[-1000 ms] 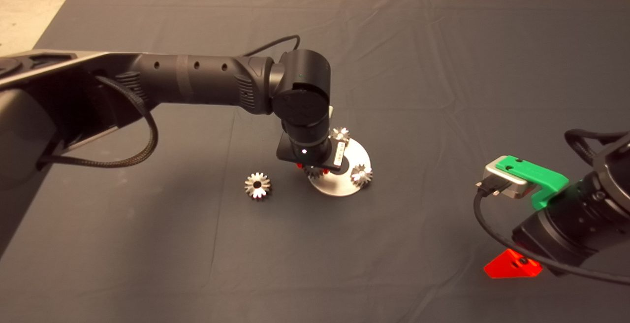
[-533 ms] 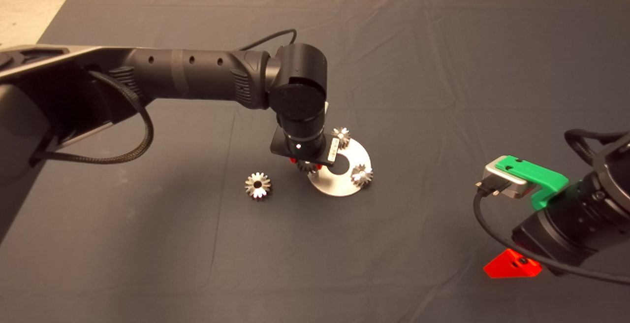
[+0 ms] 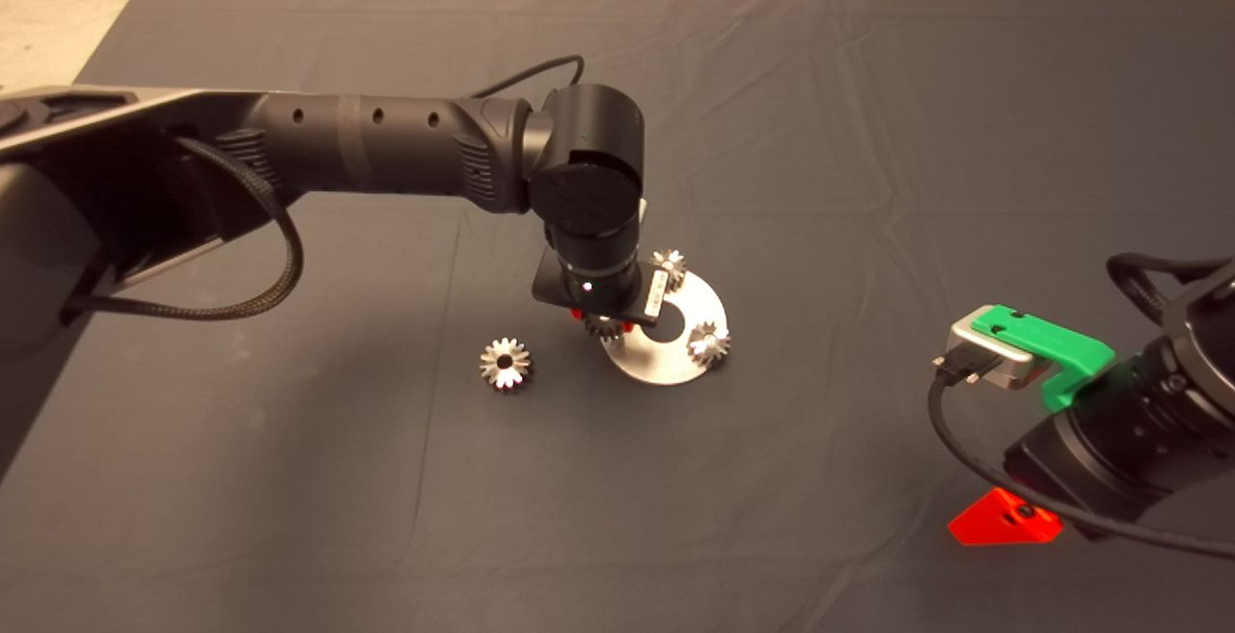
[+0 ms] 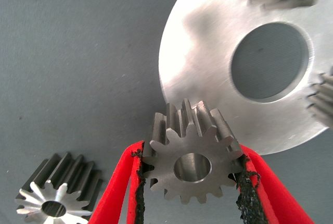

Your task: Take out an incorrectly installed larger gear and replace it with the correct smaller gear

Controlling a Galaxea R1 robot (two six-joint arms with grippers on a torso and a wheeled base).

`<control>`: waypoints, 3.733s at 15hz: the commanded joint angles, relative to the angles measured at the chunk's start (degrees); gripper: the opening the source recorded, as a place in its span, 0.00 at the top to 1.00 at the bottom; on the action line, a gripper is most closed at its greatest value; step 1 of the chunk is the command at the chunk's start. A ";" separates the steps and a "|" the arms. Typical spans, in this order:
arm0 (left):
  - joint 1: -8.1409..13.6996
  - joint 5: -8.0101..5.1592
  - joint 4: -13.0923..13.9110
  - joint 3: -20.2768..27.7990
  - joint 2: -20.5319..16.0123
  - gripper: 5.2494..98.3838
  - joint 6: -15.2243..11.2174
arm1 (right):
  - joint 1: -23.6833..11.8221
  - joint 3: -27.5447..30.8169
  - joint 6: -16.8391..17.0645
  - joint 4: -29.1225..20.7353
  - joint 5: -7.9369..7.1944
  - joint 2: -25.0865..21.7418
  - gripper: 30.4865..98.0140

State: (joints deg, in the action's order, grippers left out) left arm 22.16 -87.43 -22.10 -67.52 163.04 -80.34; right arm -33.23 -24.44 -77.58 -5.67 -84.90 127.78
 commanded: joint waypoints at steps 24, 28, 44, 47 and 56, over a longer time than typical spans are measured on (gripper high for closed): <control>1.22 -2.83 -0.05 0.60 0.78 0.68 -0.78 | -1.40 0.20 0.24 -1.98 0.17 -0.20 0.00; 1.22 -2.83 -0.05 0.92 0.67 0.68 -0.78 | -1.40 0.20 0.24 -1.98 0.17 -0.20 0.00; 1.13 -2.83 -0.13 1.53 0.75 0.68 -0.87 | -1.40 0.20 0.33 -1.98 0.17 -0.20 0.00; 1.13 -2.83 -0.13 1.78 0.75 0.68 -0.96 | -1.40 0.27 0.33 -1.98 0.17 -0.20 0.00; 0.96 -2.92 -0.31 2.24 0.75 0.68 -1.31 | -1.40 0.20 0.33 -1.98 0.17 -0.20 0.00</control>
State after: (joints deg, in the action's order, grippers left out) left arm 22.37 -87.43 -22.10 -66.37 163.80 -81.14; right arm -33.23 -24.42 -77.56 -5.67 -84.90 127.78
